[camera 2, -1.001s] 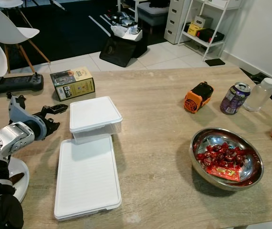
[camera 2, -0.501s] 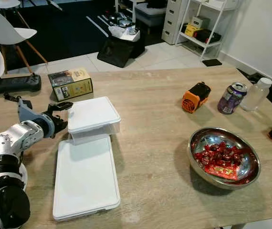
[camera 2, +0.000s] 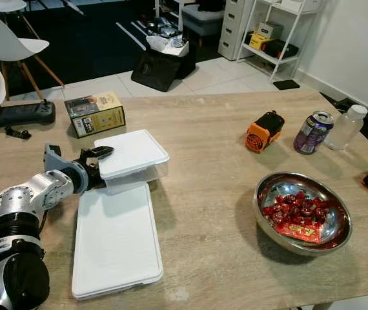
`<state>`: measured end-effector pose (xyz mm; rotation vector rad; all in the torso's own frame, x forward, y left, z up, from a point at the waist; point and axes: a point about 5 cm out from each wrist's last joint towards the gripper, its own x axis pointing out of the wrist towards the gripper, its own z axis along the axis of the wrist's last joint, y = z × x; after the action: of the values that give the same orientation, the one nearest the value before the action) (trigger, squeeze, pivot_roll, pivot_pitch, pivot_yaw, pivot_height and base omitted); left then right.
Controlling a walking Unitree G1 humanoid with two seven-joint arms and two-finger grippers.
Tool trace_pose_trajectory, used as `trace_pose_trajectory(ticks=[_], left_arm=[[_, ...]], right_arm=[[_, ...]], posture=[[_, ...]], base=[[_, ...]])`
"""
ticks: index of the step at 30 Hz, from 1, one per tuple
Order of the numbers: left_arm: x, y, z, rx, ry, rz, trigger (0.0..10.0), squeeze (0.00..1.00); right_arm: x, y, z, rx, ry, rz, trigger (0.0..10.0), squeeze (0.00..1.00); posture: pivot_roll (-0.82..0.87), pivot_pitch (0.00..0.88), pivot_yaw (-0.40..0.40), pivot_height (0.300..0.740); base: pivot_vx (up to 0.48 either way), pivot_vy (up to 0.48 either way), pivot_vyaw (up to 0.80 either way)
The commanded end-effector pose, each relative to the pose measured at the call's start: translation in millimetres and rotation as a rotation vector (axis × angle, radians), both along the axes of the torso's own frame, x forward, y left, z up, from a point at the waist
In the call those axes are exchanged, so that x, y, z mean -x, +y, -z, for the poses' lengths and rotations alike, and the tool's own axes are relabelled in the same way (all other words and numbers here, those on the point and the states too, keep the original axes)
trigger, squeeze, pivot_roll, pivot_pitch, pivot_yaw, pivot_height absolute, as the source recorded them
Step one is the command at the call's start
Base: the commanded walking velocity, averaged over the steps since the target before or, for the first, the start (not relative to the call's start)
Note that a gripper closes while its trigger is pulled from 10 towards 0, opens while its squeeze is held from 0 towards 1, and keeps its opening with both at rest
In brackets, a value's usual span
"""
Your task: Restocking fridge
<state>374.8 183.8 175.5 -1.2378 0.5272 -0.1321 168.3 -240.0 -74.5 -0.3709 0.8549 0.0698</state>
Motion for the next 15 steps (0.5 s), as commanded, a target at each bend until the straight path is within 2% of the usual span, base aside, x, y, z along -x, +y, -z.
trace_pose_trajectory(ticks=[1, 6, 7, 15], left_arm=[[2.0, -10.8, 7.2, 0.015, 0.027, 0.033, 10.0, 0.00], [1.1, -15.9, 11.4, 0.021, 0.032, 0.039, 10.0, 0.00], [0.7, -15.3, 11.8, 0.016, 0.030, 0.036, 0.0, 0.00], [0.3, -10.2, 8.7, 0.005, 0.006, 0.019, 0.0, 0.00]], right_arm=[[6.3, 0.5, 2.9, -0.003, 0.016, 0.004, 10.0, 0.00], [4.0, 0.9, 2.1, -0.004, 0.014, 0.000, 10.0, 0.00], [2.5, 0.9, 1.5, -0.004, 0.010, 0.001, 10.0, 0.00], [2.5, 0.9, 1.5, -0.003, 0.010, 0.002, 10.0, 0.00]], posture=[[-0.05, 0.117, -0.004, 0.740], [-0.05, 0.117, -0.006, 0.740], [-0.05, 0.117, -0.007, 0.740], [-0.04, 0.120, -0.008, 0.740]], base=[[0.000, 0.000, 0.00], [0.000, 0.000, 0.00], [0.000, 0.000, 0.00], [0.000, 0.000, 0.00]])
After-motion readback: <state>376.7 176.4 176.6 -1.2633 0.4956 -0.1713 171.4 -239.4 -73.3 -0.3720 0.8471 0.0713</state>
